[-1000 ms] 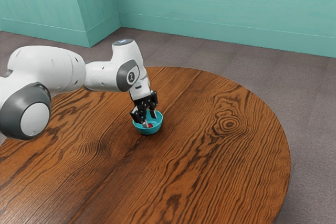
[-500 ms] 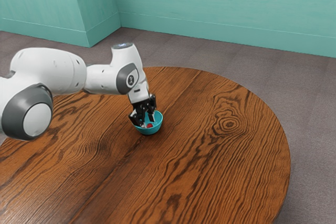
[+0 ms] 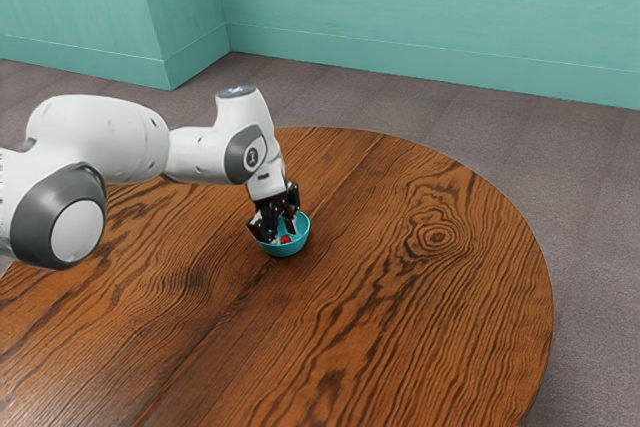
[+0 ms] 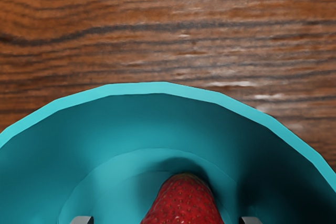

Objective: Take strawberry from the bowl

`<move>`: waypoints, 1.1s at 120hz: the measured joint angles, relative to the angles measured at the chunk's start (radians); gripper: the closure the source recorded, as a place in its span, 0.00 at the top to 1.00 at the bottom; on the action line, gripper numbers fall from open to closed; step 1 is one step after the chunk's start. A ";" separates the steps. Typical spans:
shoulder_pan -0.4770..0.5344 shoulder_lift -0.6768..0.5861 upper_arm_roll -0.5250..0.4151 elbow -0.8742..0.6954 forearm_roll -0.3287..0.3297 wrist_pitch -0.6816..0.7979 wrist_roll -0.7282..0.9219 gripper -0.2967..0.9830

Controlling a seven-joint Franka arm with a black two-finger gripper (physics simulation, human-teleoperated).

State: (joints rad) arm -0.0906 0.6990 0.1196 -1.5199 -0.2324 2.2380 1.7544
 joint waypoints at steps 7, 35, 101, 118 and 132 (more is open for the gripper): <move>0.000 0.003 0.000 0.002 -0.001 0.005 0.002 0.49; -0.001 0.021 0.000 0.016 -0.005 0.024 0.008 0.49; -0.001 0.012 0.000 0.011 -0.001 0.033 0.014 0.35; 0.001 -0.007 0.000 0.003 -0.002 0.034 0.015 0.33; -0.013 -0.058 0.000 -0.022 0.001 0.035 0.014 0.31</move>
State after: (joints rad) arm -0.1037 0.6410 0.1196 -1.5420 -0.2318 2.2734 1.7683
